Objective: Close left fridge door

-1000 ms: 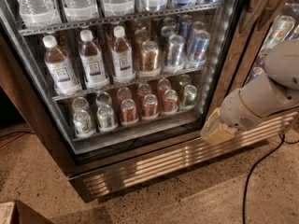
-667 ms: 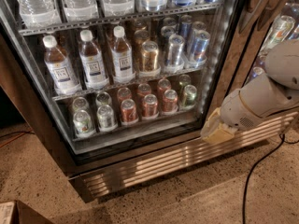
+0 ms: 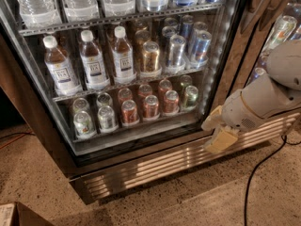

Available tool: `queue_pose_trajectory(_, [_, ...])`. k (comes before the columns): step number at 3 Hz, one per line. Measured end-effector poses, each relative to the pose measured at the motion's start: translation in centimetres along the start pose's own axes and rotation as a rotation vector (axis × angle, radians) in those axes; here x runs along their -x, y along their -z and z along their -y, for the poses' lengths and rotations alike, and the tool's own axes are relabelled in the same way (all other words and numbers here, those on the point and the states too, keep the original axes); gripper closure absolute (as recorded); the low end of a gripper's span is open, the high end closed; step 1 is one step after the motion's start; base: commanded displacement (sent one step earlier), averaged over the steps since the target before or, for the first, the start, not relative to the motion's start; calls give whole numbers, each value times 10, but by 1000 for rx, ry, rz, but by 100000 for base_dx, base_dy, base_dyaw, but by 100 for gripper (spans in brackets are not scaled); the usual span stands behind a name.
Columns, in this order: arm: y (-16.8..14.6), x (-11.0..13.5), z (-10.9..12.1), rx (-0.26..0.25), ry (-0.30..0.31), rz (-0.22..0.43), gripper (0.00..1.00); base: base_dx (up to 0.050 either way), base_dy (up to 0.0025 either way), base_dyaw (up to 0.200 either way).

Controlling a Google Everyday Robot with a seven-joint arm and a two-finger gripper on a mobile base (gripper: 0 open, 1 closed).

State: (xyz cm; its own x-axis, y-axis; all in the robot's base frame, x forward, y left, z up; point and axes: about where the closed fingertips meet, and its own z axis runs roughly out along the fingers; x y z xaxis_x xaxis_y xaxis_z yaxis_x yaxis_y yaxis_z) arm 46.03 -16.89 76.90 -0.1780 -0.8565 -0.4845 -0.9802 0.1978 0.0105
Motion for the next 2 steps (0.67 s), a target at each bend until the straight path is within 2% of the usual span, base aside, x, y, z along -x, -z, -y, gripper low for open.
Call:
queue_pose_trajectory(1, [0,0,0,0,0,0,0,0,0,0])
queue_pose_trajectory(2, [0,0,0,0,0,0,0,0,0,0])
